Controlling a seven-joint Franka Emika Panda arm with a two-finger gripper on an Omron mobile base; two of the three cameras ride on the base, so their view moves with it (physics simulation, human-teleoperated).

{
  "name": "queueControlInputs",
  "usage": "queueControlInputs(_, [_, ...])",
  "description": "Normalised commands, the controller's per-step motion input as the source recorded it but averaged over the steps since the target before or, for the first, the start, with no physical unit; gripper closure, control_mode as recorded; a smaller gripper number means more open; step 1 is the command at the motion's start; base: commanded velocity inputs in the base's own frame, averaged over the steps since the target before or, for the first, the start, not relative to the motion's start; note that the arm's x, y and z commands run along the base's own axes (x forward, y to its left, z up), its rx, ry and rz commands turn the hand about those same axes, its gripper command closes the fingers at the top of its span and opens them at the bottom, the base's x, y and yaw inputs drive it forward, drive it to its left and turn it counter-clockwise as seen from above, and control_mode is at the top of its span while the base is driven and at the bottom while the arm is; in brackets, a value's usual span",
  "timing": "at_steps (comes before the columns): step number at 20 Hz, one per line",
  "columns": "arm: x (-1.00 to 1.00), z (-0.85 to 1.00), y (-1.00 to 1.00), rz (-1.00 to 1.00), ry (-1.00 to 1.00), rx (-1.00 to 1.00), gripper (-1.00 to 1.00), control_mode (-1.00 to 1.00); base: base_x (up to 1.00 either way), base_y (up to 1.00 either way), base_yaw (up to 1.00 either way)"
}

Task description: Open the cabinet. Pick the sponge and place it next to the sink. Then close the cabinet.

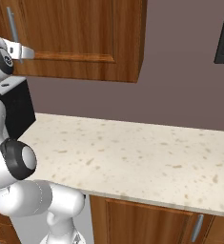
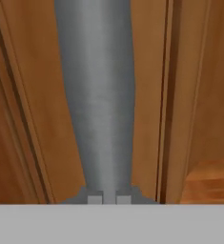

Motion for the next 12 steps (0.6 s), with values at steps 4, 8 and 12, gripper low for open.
queueControlInputs(4, [-0.02,0.0,-0.3,0.0,0.0,0.0,1.0,-1.0,0.0,0.0,0.0])
queueControlInputs(8, [-0.2,0.0,-0.52,0.0,0.0,0.0,1.0,-1.0,0.0,0.0,0.0])
queueControlInputs(12, [-0.29,0.0,-0.64,0.0,0.0,0.02,1.0,-1.0,0.0,0.0,0.0])
